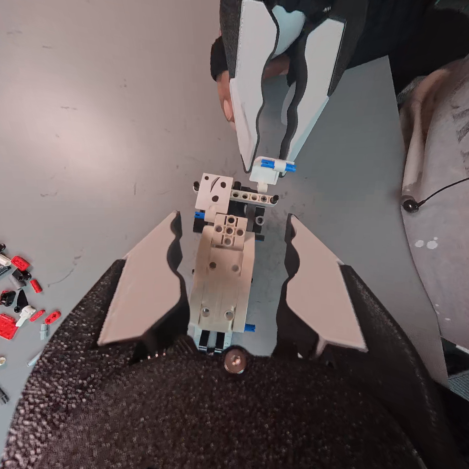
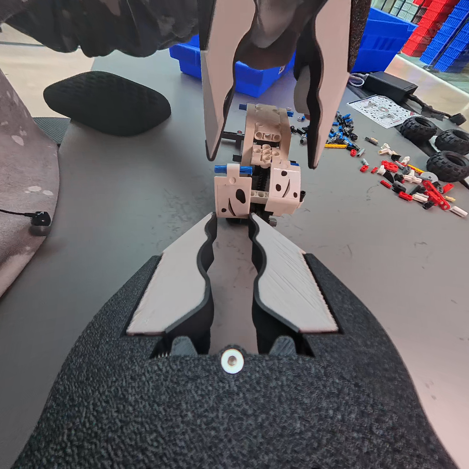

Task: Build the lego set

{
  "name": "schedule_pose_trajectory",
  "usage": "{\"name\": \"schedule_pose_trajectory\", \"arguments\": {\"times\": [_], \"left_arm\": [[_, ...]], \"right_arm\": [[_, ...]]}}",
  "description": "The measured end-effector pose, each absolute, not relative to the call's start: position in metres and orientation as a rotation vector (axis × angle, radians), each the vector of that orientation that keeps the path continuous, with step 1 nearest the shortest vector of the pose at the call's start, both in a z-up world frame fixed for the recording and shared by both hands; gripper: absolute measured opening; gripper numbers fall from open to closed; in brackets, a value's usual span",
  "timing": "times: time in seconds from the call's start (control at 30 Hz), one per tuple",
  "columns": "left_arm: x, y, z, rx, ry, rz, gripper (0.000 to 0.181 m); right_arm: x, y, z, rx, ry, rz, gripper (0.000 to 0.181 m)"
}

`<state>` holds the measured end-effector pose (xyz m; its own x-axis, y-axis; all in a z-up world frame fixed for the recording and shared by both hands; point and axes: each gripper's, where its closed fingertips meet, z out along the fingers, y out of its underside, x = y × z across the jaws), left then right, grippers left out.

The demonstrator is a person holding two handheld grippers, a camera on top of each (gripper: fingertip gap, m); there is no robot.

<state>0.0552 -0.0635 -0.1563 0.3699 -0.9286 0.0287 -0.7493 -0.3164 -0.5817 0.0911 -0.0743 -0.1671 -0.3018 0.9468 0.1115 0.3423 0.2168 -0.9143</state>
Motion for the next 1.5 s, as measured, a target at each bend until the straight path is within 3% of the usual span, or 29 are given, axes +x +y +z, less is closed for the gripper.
{"name": "schedule_pose_trajectory", "arguments": {"times": [0.23, 0.63, 1.5], "left_arm": [[0.067, -0.061, -0.176, -2.175, 1.522, -0.456, 0.094], [0.063, -0.055, -0.189, -2.191, 1.504, -0.389, 0.065], [0.065, -0.057, -0.188, -2.136, 1.482, -0.537, 0.061]], "right_arm": [[0.091, -0.077, -0.169, -1.216, -1.790, 1.100, 0.024], [0.085, -0.073, -0.171, -1.274, -1.750, 1.065, 0.023], [0.089, -0.070, -0.172, -1.221, -1.827, 1.123, 0.023]]}}
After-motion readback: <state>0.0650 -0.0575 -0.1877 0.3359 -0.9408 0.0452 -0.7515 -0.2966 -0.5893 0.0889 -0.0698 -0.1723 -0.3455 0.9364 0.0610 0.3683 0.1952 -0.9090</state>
